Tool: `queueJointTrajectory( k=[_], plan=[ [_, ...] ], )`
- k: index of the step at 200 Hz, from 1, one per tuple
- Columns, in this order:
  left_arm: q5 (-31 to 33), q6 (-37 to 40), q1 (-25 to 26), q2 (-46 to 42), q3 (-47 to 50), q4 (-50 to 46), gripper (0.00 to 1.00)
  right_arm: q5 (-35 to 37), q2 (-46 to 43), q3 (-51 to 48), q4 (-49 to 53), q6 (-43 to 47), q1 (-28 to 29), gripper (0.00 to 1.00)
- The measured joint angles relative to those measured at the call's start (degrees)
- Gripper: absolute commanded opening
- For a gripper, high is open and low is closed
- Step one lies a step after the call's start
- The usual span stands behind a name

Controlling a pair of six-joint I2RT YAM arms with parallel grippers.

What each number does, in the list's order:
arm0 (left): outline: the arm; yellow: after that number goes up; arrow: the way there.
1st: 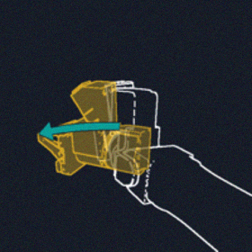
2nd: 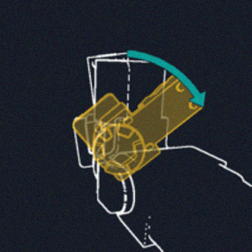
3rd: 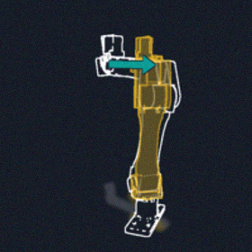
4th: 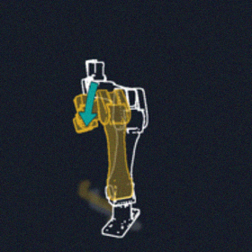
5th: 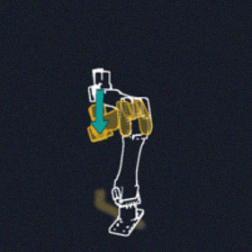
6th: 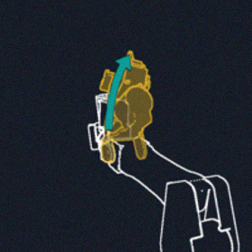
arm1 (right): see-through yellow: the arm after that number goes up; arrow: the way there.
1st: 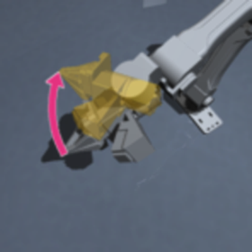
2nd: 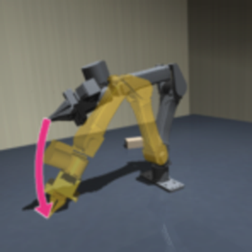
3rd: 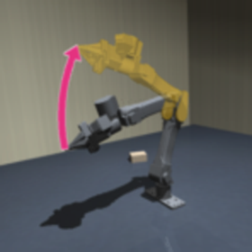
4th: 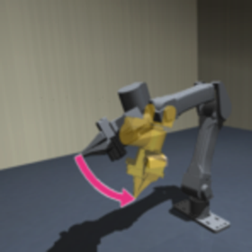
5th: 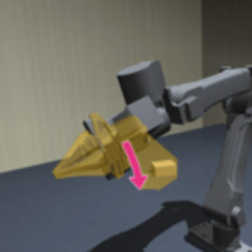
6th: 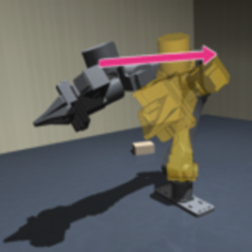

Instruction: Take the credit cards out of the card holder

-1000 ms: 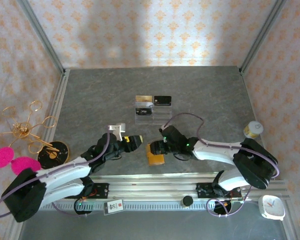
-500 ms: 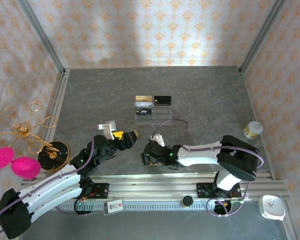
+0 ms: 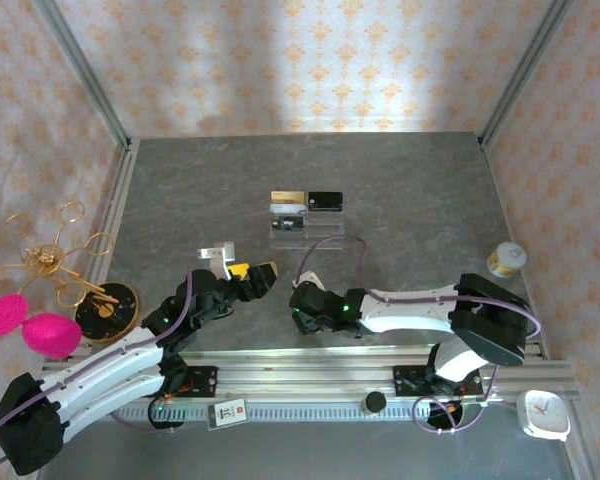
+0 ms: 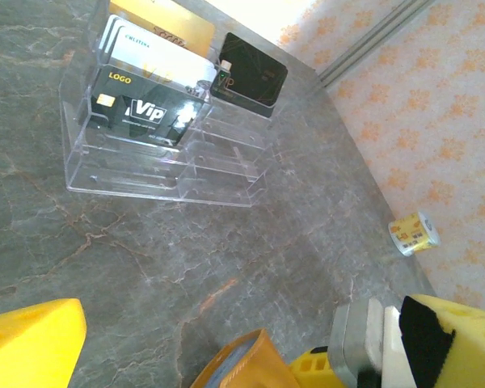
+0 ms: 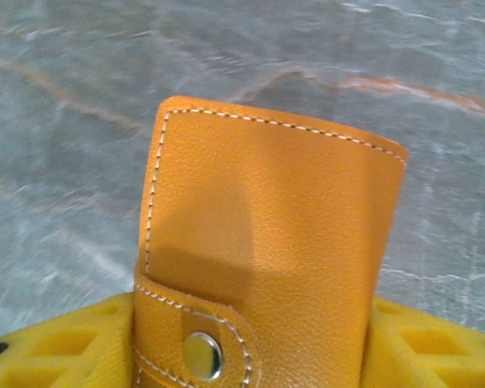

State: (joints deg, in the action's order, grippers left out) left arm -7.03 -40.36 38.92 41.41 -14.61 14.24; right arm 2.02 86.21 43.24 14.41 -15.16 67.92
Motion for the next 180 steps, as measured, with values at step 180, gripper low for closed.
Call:
queueJointTrajectory(
  k=[180],
  plan=[
    [1.6,1.5,0.0,-2.3,0.1,0.1,0.99,16.4,4.3,2.5,15.3,-15.1,7.4,0.89]
  ],
)
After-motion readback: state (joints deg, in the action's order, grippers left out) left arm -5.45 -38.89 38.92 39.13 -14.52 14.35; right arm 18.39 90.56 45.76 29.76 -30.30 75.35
